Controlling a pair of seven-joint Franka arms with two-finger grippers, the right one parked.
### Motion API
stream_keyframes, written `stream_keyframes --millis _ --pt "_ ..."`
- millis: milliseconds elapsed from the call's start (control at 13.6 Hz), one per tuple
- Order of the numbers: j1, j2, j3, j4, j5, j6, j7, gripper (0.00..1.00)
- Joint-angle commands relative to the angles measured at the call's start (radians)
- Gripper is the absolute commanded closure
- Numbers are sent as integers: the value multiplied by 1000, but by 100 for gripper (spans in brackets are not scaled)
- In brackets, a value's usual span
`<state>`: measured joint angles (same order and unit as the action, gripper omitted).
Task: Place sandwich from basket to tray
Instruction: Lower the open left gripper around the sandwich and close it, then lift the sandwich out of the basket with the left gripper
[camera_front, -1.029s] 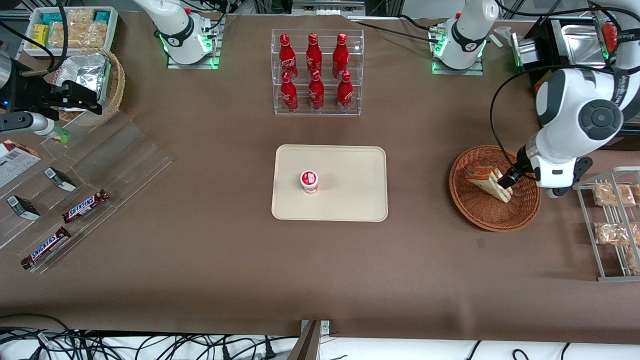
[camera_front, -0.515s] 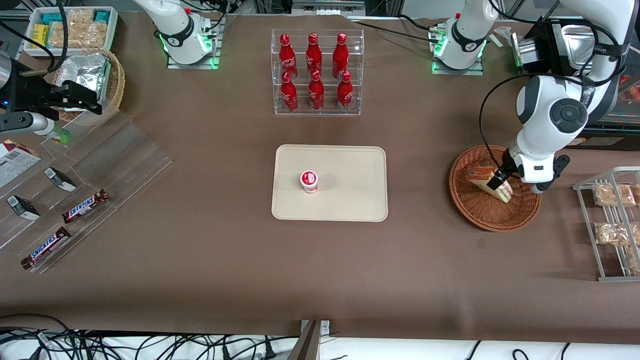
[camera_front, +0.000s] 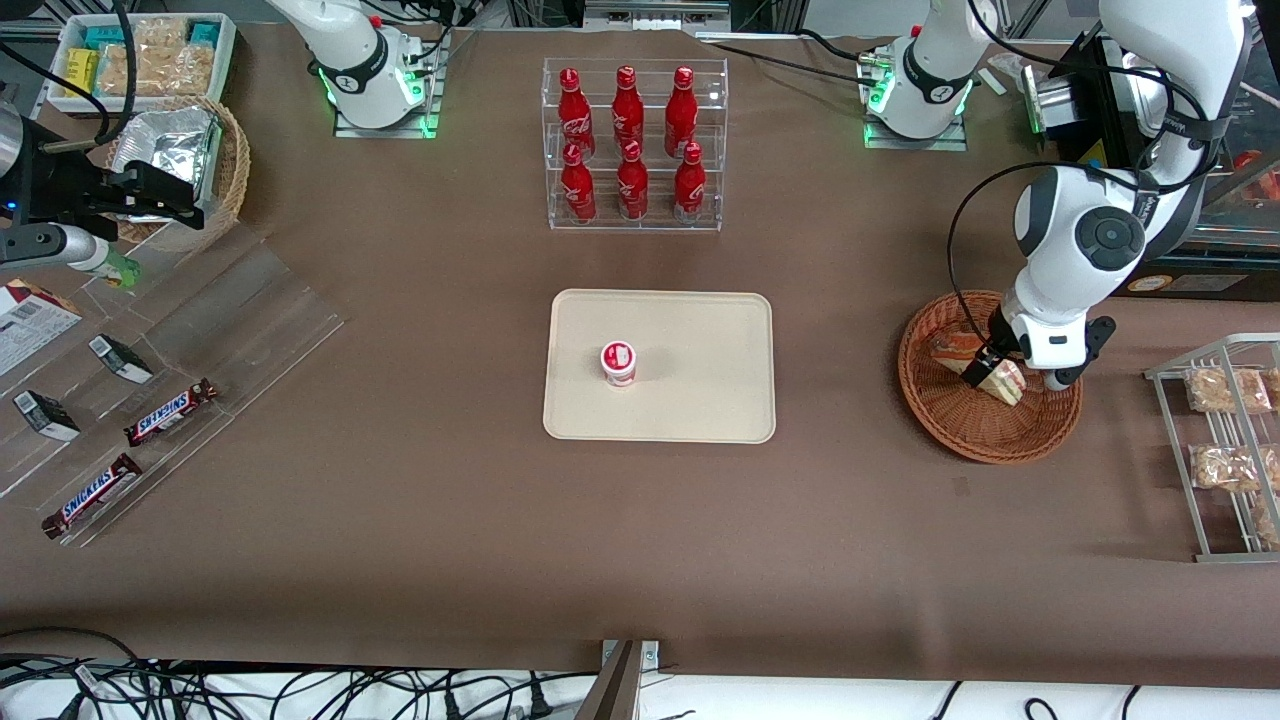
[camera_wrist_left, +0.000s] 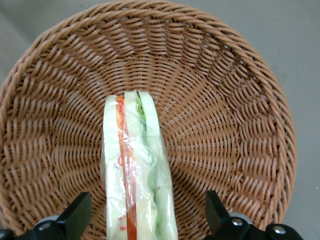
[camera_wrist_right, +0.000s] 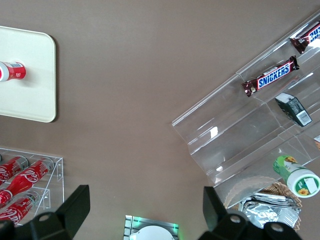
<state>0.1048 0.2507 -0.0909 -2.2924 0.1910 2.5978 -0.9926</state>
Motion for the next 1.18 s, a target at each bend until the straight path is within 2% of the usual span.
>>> stream_keyframes --millis 0,74,147,221,294,368,735,1103 --pt "7 16 2 -5 35 31 -21 0" --pt "7 19 2 -4 33 31 -21 27" --pt "7 19 2 -4 33 30 -21 70" --pt "7 19 3 -4 33 31 -24 89" --pt "7 19 5 -4 33 31 -40 96" --pt "7 19 5 -2 33 31 -44 100" --pt "15 -4 3 11 33 18 -55 100" --pt "12 -41 -39 219 15 -305 -44 100"
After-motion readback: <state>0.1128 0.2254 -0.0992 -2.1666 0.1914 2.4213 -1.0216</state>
